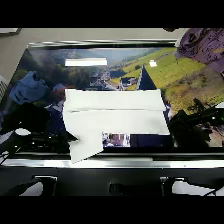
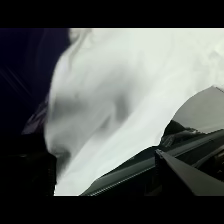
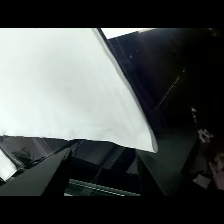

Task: Fold the clothes and pants, and hang the long-sleeved shirts on hangers.

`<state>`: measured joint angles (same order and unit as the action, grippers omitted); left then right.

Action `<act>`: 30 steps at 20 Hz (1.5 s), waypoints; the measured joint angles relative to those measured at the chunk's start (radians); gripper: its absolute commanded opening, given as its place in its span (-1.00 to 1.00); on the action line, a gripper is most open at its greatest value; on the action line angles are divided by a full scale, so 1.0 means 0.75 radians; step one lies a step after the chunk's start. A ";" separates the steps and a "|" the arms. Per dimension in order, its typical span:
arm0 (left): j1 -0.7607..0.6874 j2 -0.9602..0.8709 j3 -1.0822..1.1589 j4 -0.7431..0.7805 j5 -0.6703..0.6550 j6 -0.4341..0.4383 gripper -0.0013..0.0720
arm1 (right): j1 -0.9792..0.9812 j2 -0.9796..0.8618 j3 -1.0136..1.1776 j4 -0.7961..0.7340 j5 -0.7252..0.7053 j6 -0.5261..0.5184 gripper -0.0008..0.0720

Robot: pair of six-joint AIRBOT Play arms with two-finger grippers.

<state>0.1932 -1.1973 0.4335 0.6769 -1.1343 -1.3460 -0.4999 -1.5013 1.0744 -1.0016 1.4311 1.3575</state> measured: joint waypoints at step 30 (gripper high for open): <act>-0.051 -0.035 0.001 -0.031 0.015 -0.009 -0.91 | 0.070 -0.188 -0.057 -0.090 -0.039 0.030 -0.48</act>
<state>0.1547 -1.2236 0.4339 0.6537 -1.1233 -1.3529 -0.4473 -1.6421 1.0313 -1.0687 1.4021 1.3796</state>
